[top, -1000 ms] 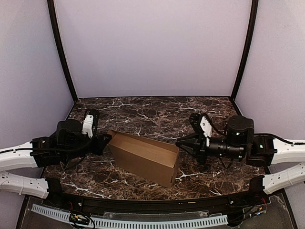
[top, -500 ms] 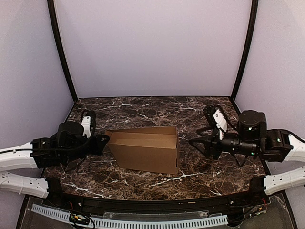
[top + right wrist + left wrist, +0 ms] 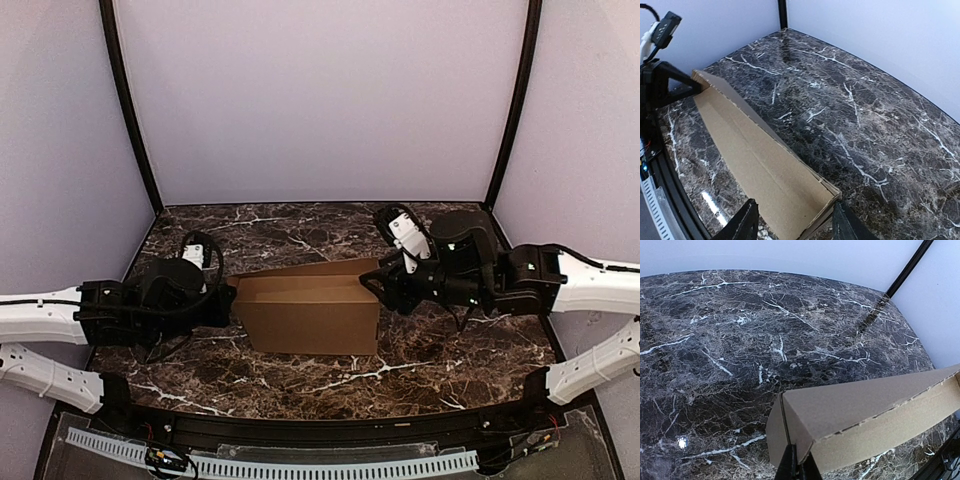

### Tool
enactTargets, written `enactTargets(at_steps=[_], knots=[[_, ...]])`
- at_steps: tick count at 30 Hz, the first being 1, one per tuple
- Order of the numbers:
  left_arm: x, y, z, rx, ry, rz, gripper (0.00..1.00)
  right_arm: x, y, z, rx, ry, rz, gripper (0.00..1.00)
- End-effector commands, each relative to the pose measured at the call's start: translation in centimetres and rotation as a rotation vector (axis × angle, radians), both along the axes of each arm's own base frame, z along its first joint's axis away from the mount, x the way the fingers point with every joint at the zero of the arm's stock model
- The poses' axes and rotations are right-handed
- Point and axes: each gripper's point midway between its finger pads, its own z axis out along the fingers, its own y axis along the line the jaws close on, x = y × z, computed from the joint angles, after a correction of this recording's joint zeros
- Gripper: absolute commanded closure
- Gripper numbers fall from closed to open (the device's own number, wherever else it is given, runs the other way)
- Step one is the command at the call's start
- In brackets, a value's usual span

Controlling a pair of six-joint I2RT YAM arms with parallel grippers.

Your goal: Fold the paper box

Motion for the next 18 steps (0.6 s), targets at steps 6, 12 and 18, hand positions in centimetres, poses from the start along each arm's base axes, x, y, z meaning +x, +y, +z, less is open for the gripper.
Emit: enactTargets(at_steps=[6,12,18], knots=[[-1.8,1.6,-4.0,0.187,0.109,0.010,0.99,3.5,-0.8,0.4,-0.038,-0.026,-0.195,0.59],[-1.9,1.4,-3.8,0.175,0.106,0.026,0.99,3.6,-1.8,-0.7,-0.066,-0.007,-0.239,0.70],[-1.9,1.1,-3.4,0.167,0.097,0.034,0.99,3.3,-2.2,-2.0,-0.069,0.038,-0.251,0.78]])
